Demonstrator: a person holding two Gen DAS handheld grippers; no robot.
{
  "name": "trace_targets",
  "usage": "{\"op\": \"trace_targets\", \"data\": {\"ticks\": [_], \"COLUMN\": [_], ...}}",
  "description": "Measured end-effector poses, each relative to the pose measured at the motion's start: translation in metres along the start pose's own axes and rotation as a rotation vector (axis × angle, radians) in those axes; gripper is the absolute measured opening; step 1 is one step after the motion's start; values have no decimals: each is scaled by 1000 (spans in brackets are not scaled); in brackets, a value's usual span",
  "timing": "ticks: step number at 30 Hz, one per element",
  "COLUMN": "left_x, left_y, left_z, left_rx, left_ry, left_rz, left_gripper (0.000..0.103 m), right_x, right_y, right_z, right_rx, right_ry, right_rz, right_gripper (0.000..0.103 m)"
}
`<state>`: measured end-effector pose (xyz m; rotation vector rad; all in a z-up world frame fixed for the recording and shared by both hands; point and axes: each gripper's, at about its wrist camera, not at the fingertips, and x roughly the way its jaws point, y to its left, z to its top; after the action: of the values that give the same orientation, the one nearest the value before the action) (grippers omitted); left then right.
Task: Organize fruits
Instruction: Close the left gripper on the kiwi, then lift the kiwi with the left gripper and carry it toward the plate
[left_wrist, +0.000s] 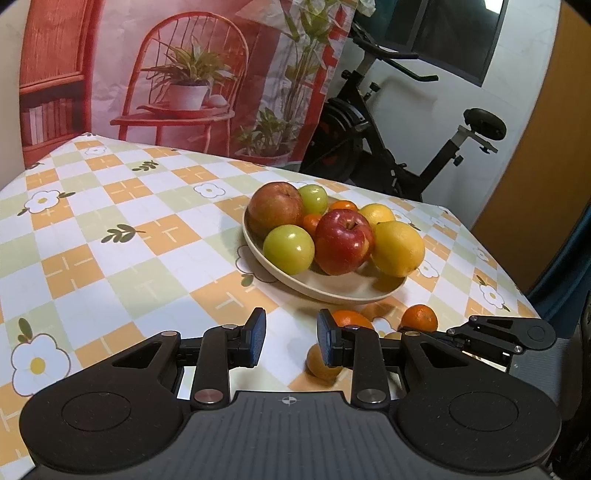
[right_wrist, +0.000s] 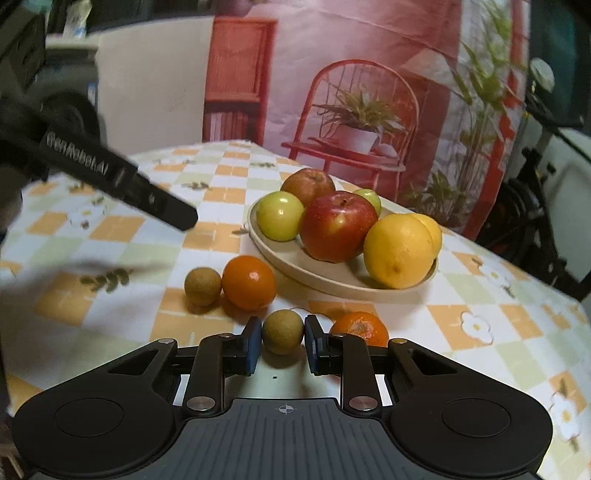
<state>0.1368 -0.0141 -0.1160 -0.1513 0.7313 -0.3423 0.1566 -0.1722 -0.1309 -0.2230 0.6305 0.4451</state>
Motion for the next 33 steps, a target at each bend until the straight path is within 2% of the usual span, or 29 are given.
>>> {"op": "trace_targets", "data": {"ticks": [8, 17, 33], "left_x": [2, 8, 23], "left_y": [-3, -10, -20], "left_z": [-2, -7, -13], "left_rx": [7, 40, 92], "left_ry": [21, 57, 105], "left_rz": [-32, -63, -60], "left_gripper": [33, 34, 34], "right_x": [-11, -14, -15], "right_y": [-25, -37, -43], "right_z": [-3, -6, -8], "right_rx": [142, 222, 261], "right_ry": [-61, -70, -80], "right_rz": [47, 86, 104], "right_gripper": [23, 23, 23]}}
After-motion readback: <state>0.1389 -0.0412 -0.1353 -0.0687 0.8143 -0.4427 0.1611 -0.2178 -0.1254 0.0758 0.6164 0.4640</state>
